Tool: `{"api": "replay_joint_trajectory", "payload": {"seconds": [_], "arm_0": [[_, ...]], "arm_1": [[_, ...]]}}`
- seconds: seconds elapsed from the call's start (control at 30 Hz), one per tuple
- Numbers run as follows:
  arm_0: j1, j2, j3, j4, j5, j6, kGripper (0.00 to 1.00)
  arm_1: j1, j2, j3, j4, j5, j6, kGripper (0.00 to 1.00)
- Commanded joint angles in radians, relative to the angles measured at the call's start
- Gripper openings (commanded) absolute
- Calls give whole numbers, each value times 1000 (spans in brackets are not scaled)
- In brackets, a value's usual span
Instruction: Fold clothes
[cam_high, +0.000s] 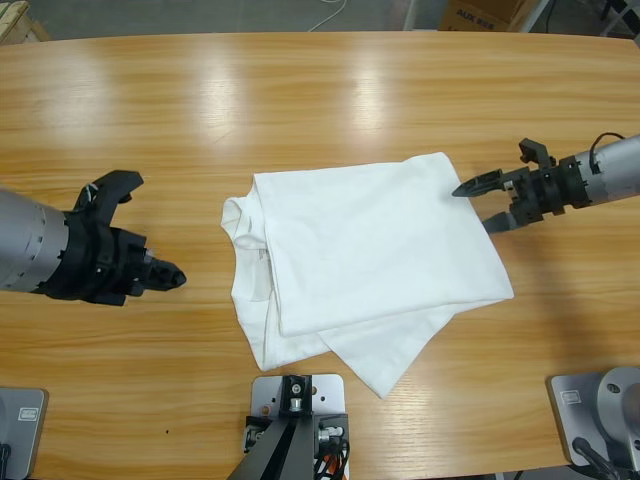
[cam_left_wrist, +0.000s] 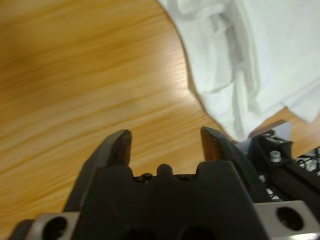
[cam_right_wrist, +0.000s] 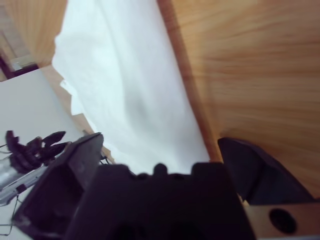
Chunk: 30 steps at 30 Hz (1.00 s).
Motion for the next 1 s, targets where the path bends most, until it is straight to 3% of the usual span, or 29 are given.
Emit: {"api": "replay_joint_trajectory", "payload": {"seconds": [0.03, 0.13, 0.23, 0.3, 0.4, 0.47, 0.5, 0.53, 0.77, 0.83, 1.0], "arm_0": [[-8, -21, 63, 1, 0, 2, 1000], [-8, -21, 65, -1, 0, 0, 1000], [-8, -21, 69, -1, 0, 1, 1000], [-8, -21, 69, -3, 0, 2, 1000], [-8, -21, 69, -3, 0, 2, 1000], [-8, -20, 70, -4, 0, 3, 1000], [-8, -20, 72, -4, 0, 3, 1000], [-8, -19, 74, -4, 0, 3, 1000], [-9, -21, 91, -8, 0, 1, 1000], [-11, -21, 99, -15, -1, -1, 1000], [-13, -16, 111, -43, -2, -3, 1000]], "arm_1": [[32, 116, 62, -58, 61, -16, 914], [73, 141, 82, -88, 78, -16, 903], [90, 161, 114, -148, 101, -14, 724], [94, 164, 125, -170, 105, -13, 707], [94, 165, 147, -218, 125, -12, 462], [94, 165, 159, -244, 143, -12, 233], [94, 164, 162, -253, 148, -12, 48], [94, 162, 163, -256, 147, -11, 0], [84, 60, 184, -284, 145, -9, 0], [78, -56, 170, -211, 67, 5, 0], [7, -287, 58, 75, -245, -4, 0]]}}
